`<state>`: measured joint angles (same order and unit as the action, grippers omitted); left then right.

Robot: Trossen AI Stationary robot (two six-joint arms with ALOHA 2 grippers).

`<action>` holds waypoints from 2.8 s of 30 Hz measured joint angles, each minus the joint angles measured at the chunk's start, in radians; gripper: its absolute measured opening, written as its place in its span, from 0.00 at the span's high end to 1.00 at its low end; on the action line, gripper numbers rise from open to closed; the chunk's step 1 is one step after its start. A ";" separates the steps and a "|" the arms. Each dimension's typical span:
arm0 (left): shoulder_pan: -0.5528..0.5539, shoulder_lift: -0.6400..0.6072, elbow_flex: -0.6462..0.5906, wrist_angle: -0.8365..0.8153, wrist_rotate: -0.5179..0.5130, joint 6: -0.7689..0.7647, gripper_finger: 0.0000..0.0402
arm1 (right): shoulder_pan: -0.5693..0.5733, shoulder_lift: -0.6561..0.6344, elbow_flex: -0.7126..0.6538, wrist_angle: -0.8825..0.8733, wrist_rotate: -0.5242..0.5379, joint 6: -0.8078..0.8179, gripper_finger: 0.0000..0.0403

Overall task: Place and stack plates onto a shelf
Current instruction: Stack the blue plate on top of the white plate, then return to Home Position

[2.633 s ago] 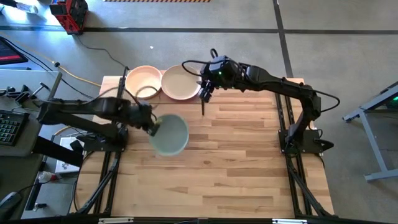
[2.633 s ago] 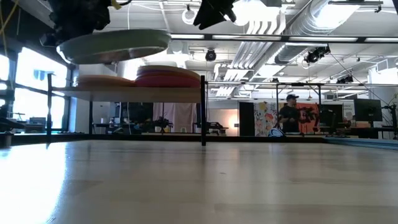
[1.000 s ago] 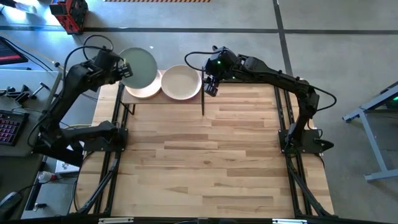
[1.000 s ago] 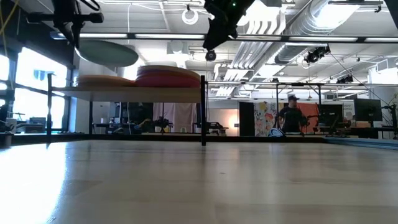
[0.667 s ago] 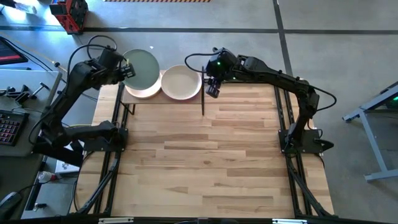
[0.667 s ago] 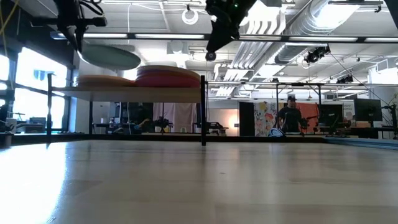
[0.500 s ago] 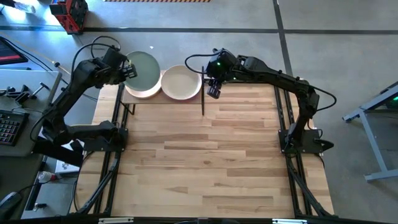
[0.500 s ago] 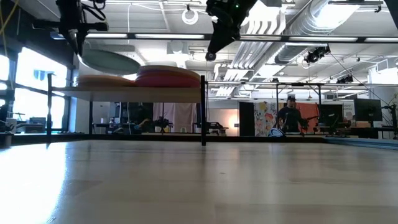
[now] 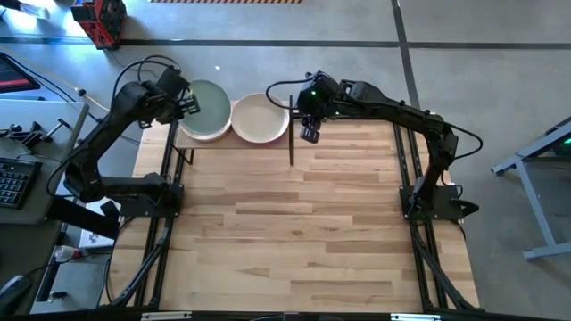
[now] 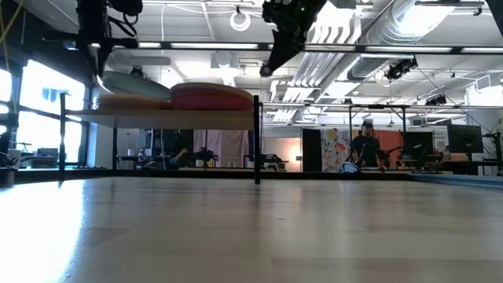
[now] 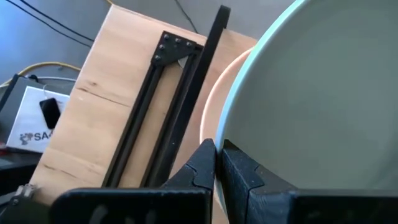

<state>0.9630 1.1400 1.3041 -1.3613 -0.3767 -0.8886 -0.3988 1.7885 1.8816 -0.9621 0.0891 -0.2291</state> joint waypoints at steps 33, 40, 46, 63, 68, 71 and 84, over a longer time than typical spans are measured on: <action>0.002 0.051 0.000 -0.004 0.024 0.038 0.89 | 0.000 0.000 0.000 -0.039 -0.038 -0.012 0.67; 0.029 0.051 0.000 -0.066 0.031 0.063 0.85 | 0.000 0.000 0.000 -0.039 -0.038 -0.012 0.67; 0.034 0.051 0.000 -0.086 0.086 0.091 0.84 | 0.000 0.000 0.000 -0.039 -0.038 -0.012 0.67; -0.341 -0.012 0.000 0.178 0.070 0.260 0.84 | -0.061 -0.012 -0.060 -0.150 -0.224 0.099 0.67; -0.516 -0.011 0.000 0.333 0.085 0.469 0.84 | -0.072 -0.049 -0.300 -0.060 -0.214 0.282 0.67; -0.599 -0.014 -0.001 0.342 0.088 0.517 0.84 | -0.043 -0.081 -0.429 0.032 -0.242 0.407 0.67; -0.776 -0.351 -0.383 0.544 0.218 0.596 0.85 | 0.216 -0.145 -0.476 0.396 -0.170 0.651 0.67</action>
<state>0.1868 0.7888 0.9208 -0.8171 -0.1582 -0.2928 -0.1829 1.6440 1.4055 -0.5661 -0.0806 0.4221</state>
